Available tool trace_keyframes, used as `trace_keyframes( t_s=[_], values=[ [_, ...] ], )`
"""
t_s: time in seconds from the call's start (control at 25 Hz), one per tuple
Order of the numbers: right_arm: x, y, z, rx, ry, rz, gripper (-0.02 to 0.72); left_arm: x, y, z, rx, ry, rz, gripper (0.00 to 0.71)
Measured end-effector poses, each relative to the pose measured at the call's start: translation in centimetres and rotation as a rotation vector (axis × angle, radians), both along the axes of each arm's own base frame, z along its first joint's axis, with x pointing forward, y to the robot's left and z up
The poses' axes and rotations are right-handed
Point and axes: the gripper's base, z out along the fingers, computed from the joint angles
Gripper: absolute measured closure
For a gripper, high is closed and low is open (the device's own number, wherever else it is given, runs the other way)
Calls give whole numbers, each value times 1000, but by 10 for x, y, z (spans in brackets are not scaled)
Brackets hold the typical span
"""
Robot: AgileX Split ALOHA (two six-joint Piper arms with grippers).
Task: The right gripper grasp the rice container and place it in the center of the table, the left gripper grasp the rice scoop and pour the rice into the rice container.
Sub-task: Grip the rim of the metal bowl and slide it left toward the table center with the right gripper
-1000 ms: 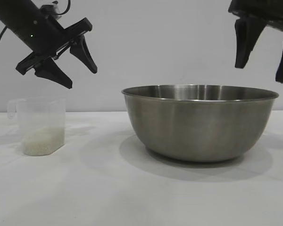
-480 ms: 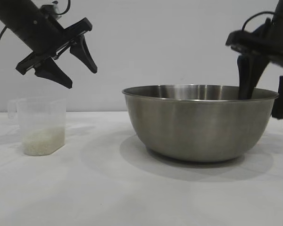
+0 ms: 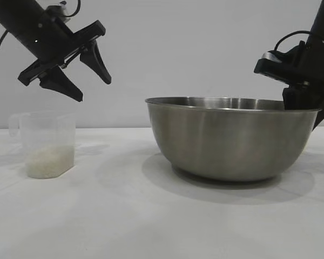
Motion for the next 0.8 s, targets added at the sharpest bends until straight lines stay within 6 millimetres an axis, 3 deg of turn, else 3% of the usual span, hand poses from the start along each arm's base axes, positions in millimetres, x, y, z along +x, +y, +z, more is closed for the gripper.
trace_keyframes(
  t_s=[0.16, 0.56, 0.8],
  values=[
    [-2, 22, 2, 31, -10, 28, 703, 0, 0, 0, -1, 1, -1, 233],
    [1, 27, -7, 56, 9, 8, 703, -1, -1, 0, -8, 8, -13, 233],
    [0, 33, -9, 67, 14, 9, 475, -1, -2, 0, -10, 11, -18, 233]
  ],
)
